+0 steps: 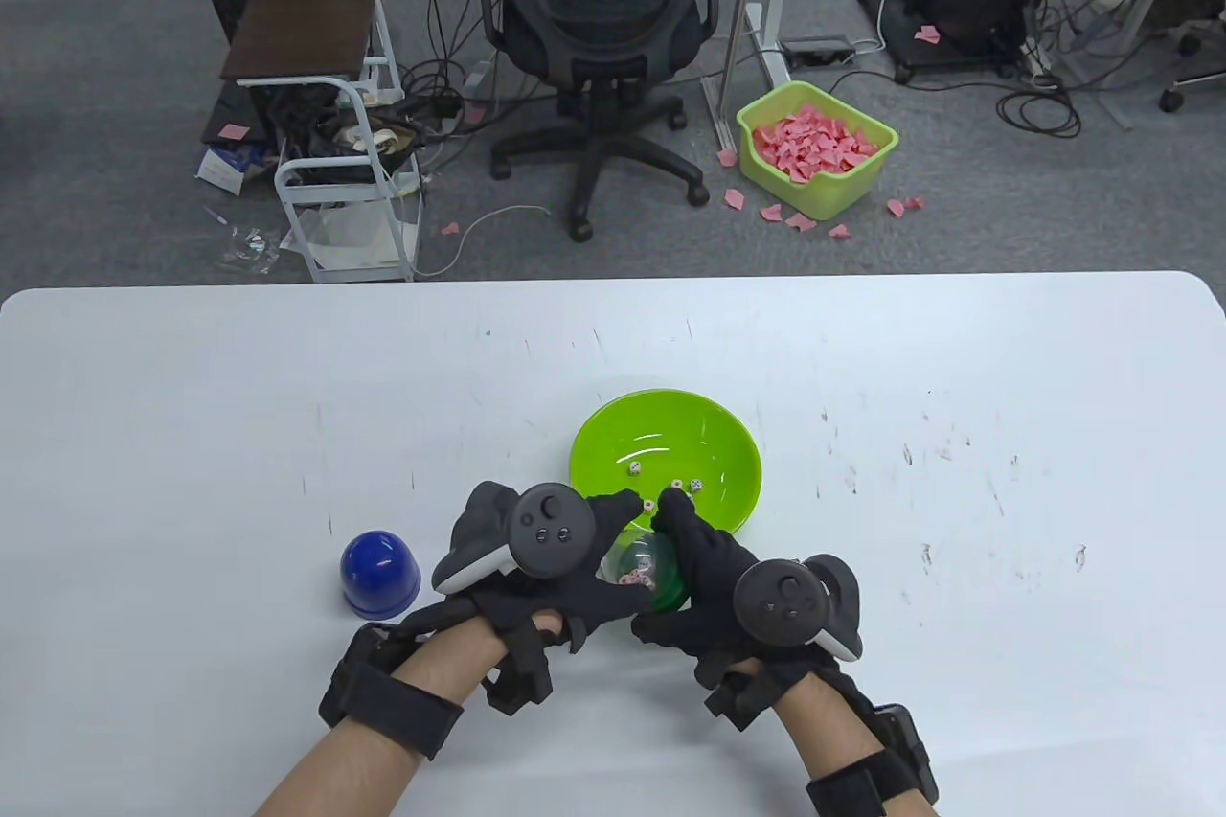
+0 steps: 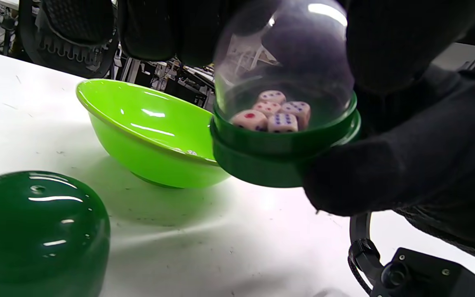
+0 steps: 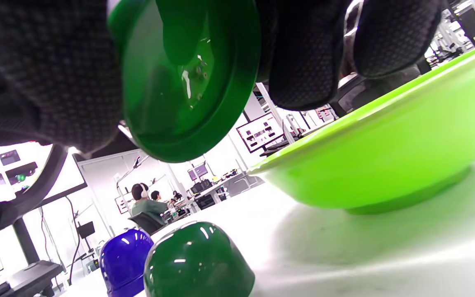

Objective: Pour dice into bowl

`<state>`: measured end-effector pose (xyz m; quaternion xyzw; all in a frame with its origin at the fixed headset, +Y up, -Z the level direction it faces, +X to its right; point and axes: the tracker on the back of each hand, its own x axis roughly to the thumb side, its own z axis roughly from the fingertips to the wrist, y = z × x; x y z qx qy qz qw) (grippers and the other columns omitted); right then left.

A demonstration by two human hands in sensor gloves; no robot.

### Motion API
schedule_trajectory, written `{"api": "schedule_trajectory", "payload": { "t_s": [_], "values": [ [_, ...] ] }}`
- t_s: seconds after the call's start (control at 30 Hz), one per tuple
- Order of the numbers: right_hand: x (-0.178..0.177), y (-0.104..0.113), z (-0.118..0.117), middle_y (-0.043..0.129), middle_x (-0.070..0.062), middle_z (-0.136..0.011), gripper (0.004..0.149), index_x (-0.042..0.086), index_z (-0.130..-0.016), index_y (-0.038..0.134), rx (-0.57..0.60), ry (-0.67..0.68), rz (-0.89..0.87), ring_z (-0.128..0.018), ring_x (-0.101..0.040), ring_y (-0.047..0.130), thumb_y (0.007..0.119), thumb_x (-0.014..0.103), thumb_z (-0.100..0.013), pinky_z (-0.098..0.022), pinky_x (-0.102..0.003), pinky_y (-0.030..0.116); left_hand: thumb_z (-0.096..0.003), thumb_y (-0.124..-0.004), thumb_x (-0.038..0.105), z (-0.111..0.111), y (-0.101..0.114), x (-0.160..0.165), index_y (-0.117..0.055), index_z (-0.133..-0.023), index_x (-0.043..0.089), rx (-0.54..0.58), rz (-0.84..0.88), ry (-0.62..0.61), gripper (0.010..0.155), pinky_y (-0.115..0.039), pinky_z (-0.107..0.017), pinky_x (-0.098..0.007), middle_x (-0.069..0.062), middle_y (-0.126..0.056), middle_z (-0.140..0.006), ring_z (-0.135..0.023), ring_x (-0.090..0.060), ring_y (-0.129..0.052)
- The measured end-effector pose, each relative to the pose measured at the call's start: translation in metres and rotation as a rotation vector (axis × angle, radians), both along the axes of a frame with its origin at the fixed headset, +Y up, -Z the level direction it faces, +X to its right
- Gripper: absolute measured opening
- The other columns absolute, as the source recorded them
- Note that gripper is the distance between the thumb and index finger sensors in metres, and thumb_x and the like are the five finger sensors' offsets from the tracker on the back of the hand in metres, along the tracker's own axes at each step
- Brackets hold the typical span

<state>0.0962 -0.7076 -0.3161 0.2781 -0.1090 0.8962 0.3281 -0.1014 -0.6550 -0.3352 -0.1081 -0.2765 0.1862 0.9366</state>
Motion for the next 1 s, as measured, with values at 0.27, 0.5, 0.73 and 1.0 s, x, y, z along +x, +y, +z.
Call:
{"api": "schedule_trajectory", "payload": {
  "t_s": [0.27,0.5,0.73,1.0],
  "values": [
    [0.001,0.001,0.000,0.069,-0.029,-0.104,0.114,-0.002,-0.108,0.029,-0.003,0.008,-0.041,-0.070,-0.046,0.090,0.100,0.047,-0.033,-0.058,-0.071,0.070,-0.0403,-0.086,0.060,0.000,0.007,0.012,-0.050,-0.108,0.019,0.060,-0.036,-0.049,0.087,-0.068,-0.071,-0.061,-0.018,-0.076,-0.102,-0.087,-0.041,-0.082],
    [0.007,0.005,-0.001,0.071,-0.027,-0.104,0.115,-0.002,-0.108,0.030,0.012,-0.009,-0.103,-0.066,-0.043,0.092,0.101,0.050,-0.032,-0.057,-0.069,0.072,-0.0396,-0.083,0.062,0.004,0.020,0.022,-0.057,-0.105,0.016,0.198,-0.098,-0.082,0.084,-0.074,-0.066,-0.059,-0.021,-0.083,-0.094,-0.076,-0.039,-0.090],
    [0.010,0.005,-0.001,0.071,-0.025,-0.104,0.115,0.000,-0.108,0.031,0.018,-0.031,-0.126,-0.065,-0.042,0.092,0.101,0.050,-0.032,-0.057,-0.069,0.072,-0.0388,-0.081,0.067,-0.004,0.025,0.017,-0.064,-0.102,0.015,0.160,-0.035,-0.002,0.084,-0.077,-0.062,-0.057,-0.019,-0.090,-0.087,-0.069,-0.037,-0.094],
    [0.021,0.000,-0.008,0.070,-0.024,-0.105,0.114,0.000,-0.108,0.031,-0.014,-0.065,-0.133,-0.066,-0.042,0.091,0.100,0.050,-0.032,-0.058,-0.069,0.071,-0.0380,-0.081,0.070,-0.005,0.038,-0.009,-0.064,-0.103,0.019,0.184,-0.007,0.040,0.084,-0.076,-0.064,-0.057,-0.017,-0.089,-0.090,-0.073,-0.036,-0.092]
  ]
}}
